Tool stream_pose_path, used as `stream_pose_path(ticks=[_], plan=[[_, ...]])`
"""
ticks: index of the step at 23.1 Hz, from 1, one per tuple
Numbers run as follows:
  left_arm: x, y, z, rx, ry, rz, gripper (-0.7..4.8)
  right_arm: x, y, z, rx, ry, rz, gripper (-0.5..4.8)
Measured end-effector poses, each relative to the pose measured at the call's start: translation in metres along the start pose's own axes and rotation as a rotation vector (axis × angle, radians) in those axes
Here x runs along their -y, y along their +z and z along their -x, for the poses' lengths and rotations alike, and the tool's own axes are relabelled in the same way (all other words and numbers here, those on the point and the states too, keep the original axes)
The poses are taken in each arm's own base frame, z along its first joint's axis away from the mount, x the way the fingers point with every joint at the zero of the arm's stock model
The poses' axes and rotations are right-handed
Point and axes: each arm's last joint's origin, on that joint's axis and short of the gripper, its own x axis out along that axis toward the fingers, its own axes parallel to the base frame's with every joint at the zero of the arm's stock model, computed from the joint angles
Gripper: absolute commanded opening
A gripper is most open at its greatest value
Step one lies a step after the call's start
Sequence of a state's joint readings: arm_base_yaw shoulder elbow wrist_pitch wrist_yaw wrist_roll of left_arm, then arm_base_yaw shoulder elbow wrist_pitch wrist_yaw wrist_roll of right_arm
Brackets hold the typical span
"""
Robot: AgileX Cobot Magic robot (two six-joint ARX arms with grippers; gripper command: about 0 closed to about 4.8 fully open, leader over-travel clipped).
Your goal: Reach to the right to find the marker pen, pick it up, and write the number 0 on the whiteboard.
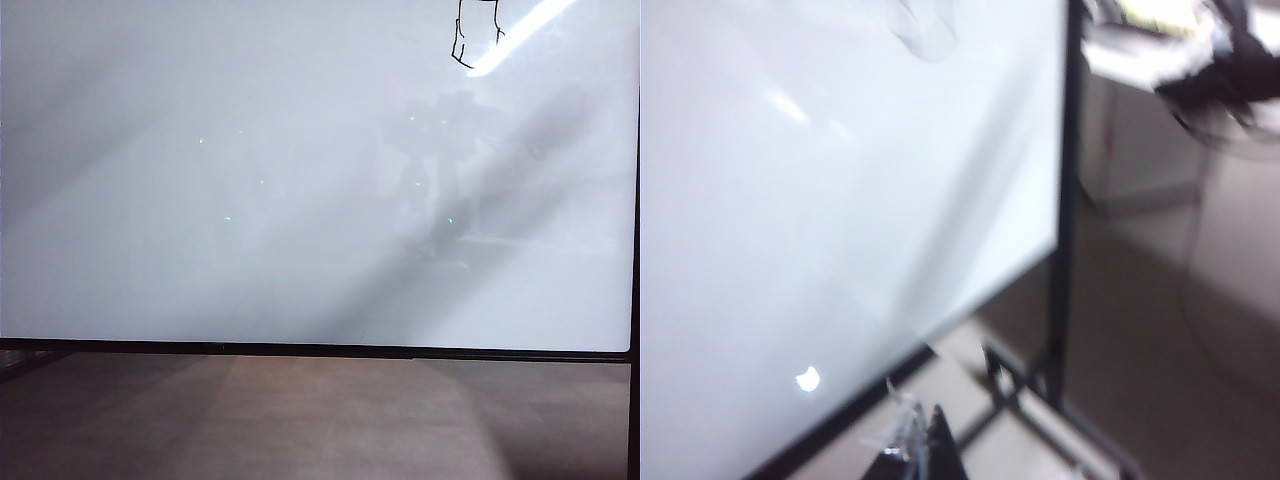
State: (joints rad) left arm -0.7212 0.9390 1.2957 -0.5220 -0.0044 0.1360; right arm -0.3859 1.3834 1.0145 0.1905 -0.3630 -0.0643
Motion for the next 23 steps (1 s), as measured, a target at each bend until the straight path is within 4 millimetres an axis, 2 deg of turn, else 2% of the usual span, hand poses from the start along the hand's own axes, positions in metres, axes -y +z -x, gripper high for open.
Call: stream_pose_path(ticks=[2, 3, 5, 10, 12, 15, 20, 23], plan=[[-0.003, 0.0, 0.043, 0.094, 0.049, 0.056, -0.05, -0.015, 0.013, 0.041, 0.086, 0.002, 0.0, -0.05], [-0.003, -0.006, 0.068, 0.155, 0.075, 0.092, -0.05, -0.028, 0.02, 0.071, 0.143, 0.007, 0.009, -0.05], [-0.001, -0.027, 0.096, 0.19, 0.136, 0.137, -0.05, -0.045, 0.029, 0.105, 0.236, 0.042, 0.007, -0.05], [0.003, -0.062, 0.119, 0.232, 0.168, 0.184, -0.05, -0.07, 0.017, 0.136, 0.244, 0.118, -0.019, -0.05], [0.006, -0.081, 0.12, 0.223, 0.167, 0.195, -0.05, -0.081, 0.013, 0.149, 0.243, 0.167, -0.025, -0.05], [0.009, -0.103, 0.106, 0.186, 0.16, 0.249, -0.05, -0.097, 0.004, 0.168, 0.268, 0.243, -0.026, -0.05], [0.016, -0.15, 0.066, 0.072, 0.116, 0.31, -0.05, -0.116, -0.02, 0.18, 0.264, 0.324, -0.039, -0.05], [0.021, -0.176, 0.045, 0.075, 0.062, 0.341, -0.05, -0.125, -0.04, 0.184, 0.247, 0.374, -0.044, -0.05]])
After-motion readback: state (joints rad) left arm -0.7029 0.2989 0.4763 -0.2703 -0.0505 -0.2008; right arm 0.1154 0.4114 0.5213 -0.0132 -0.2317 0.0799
